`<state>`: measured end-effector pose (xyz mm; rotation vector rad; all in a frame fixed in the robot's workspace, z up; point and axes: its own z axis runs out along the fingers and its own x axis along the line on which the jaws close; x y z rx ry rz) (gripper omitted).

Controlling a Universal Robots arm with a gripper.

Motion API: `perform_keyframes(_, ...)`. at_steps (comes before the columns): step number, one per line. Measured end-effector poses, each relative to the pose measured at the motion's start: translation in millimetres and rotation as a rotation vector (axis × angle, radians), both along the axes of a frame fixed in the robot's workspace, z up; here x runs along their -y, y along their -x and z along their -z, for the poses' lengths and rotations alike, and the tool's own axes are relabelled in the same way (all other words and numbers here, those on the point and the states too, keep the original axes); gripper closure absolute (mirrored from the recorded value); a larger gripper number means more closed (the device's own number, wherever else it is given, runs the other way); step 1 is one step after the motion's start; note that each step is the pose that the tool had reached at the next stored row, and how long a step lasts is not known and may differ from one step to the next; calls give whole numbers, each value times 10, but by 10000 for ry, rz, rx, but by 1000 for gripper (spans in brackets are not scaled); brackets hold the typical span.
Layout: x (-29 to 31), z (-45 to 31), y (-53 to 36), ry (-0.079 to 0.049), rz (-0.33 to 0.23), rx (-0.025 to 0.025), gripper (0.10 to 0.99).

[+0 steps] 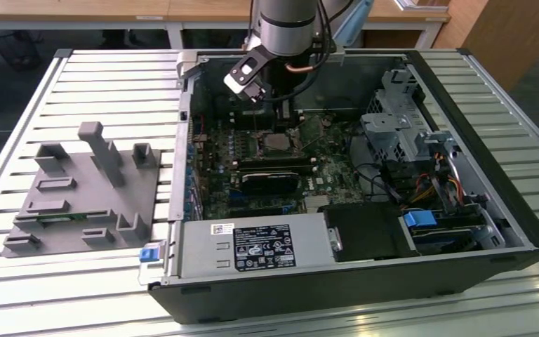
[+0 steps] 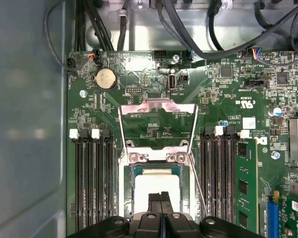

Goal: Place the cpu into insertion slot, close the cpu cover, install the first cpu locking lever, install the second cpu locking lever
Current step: 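Close the cpu cover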

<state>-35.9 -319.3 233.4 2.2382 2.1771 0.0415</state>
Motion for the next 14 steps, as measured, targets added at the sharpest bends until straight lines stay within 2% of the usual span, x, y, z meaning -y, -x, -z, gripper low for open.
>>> perform_keyframes(5, 0, -42, 0, 0, 0, -1, 965)
perform_keyframes(14, 0, -66, 1, -2, -9, 1, 965)
